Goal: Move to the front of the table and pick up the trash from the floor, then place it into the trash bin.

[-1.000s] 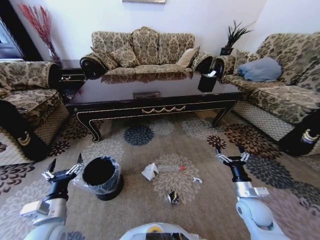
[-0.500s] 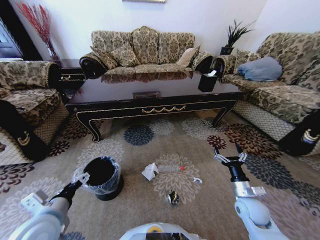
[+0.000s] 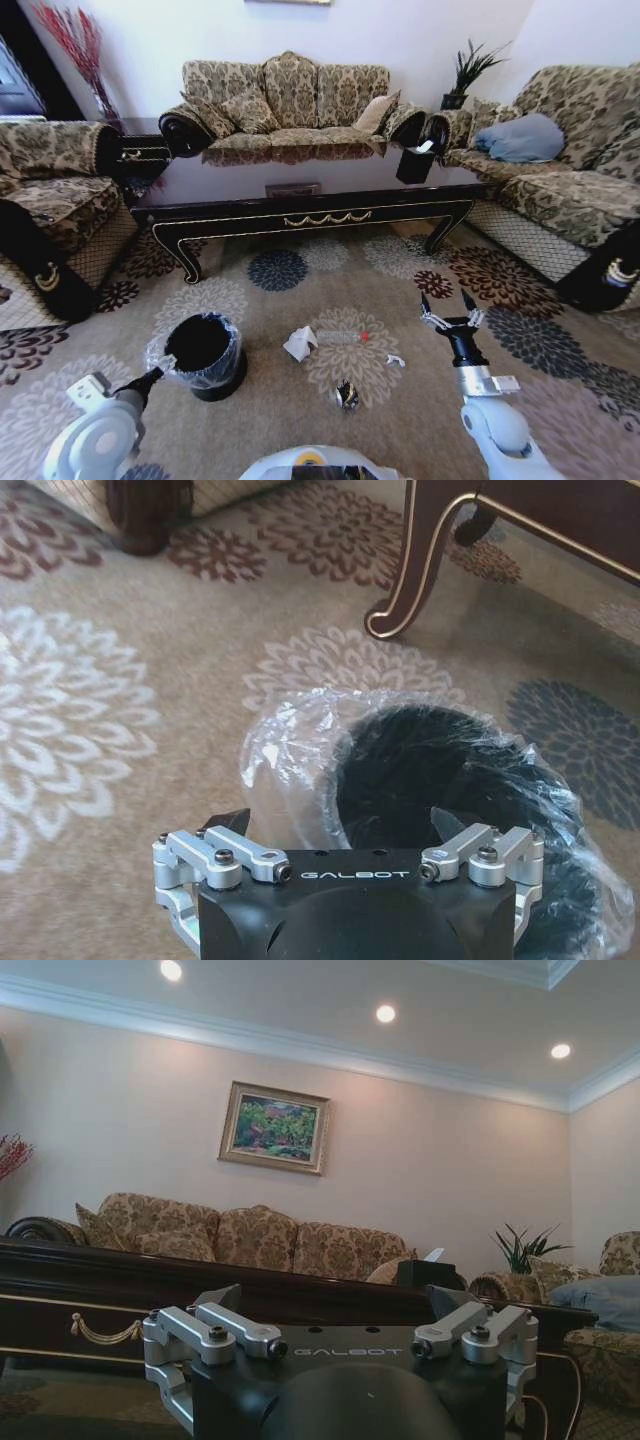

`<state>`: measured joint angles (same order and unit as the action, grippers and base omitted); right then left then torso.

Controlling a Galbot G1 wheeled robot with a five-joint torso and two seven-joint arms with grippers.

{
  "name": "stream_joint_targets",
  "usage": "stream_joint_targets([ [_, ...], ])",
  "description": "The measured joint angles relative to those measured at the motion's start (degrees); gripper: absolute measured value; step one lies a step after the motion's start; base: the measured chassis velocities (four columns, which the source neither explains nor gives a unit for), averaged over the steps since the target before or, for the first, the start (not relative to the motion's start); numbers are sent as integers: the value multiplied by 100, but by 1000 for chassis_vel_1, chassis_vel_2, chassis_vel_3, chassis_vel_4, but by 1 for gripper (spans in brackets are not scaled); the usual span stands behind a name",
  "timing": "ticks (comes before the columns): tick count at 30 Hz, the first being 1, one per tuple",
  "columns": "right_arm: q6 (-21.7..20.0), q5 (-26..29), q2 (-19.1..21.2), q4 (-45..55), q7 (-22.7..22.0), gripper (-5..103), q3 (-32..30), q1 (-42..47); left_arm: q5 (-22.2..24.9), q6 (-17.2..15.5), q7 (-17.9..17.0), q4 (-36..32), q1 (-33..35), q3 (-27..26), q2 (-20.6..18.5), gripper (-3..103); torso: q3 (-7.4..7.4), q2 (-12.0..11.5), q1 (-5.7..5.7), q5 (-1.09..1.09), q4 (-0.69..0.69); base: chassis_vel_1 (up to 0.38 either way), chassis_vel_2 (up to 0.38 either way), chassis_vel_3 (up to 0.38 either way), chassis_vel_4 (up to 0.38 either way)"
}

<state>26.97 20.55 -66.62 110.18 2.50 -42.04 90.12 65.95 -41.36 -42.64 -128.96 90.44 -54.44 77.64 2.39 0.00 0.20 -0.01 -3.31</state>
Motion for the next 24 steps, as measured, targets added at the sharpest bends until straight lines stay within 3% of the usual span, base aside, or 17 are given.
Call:
stream_joint_targets([
  [5, 0, 0, -5, -14, -21, 100, -1, 45, 258, 51, 11, 481, -265, 85, -88, 100, 0, 0, 0, 0, 0, 0, 0, 0, 0],
  [18, 0, -36, -77, -21, -37, 100, -19, 111, 205, 118, 117, 1210, -566, 250, -75, 103, 0, 0, 0, 0, 0, 0, 0, 0, 0],
  [22, 0, -59, -92, -21, -38, 100, -17, 117, 181, 131, 149, 1291, -597, 263, -80, 100, 0, 0, 0, 1, 0, 0, 0, 0, 0],
  [23, 0, -67, -98, -21, -40, 100, -17, 118, 153, 143, 168, 1318, -602, 269, -80, 92, 0, 0, 0, 0, 0, 0, 0, 0, 0],
  [24, 0, -72, -101, -22, -40, 100, -16, 119, 118, 154, 193, 1336, -604, 274, -78, 92, 0, 0, 0, 1, 0, 0, 0, 0, 0],
])
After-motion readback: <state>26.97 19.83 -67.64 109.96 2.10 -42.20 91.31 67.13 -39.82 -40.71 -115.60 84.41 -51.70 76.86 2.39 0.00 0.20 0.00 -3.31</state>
